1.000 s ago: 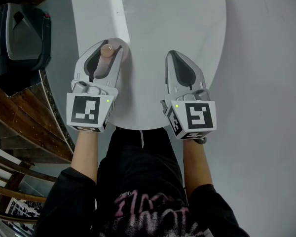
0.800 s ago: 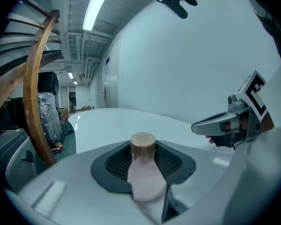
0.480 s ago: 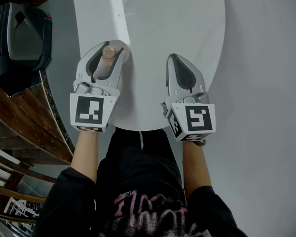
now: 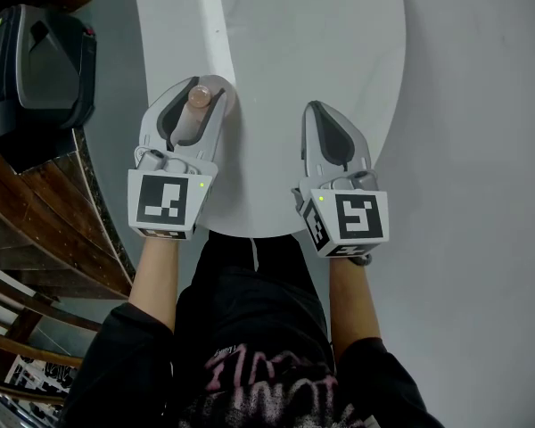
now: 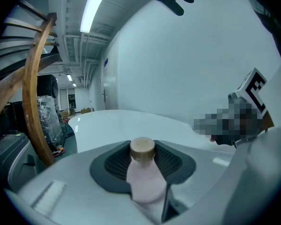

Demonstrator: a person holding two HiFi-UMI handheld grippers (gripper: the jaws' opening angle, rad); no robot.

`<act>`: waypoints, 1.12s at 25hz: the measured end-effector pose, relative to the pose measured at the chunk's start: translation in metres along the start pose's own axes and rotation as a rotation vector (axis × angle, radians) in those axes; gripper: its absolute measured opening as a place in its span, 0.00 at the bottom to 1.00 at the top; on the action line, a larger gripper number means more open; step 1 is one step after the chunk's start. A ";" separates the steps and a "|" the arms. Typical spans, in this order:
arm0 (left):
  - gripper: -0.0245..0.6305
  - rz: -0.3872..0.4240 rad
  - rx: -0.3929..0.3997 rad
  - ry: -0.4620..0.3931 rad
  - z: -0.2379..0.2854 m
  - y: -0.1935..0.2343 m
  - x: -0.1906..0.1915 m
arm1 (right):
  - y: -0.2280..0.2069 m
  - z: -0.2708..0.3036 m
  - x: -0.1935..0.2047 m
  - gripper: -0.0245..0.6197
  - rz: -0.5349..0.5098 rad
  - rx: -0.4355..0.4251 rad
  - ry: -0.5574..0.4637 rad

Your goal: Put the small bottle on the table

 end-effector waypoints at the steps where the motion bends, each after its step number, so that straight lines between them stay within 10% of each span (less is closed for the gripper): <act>1: 0.26 0.002 -0.001 0.000 0.000 0.000 0.000 | 0.000 0.000 0.000 0.07 0.001 0.001 -0.001; 28: 0.26 0.001 -0.037 -0.043 -0.013 0.001 -0.024 | -0.001 -0.013 -0.014 0.07 -0.009 -0.008 -0.025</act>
Point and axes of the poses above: the fingertips, and each gripper's own axes: z forward along the fingers, y to its left, x out of its underside, the point moved 1 cm from there along -z, backward along the fingers, and after that the axes turned 2 degrees about -y, right-handed, at the moved point
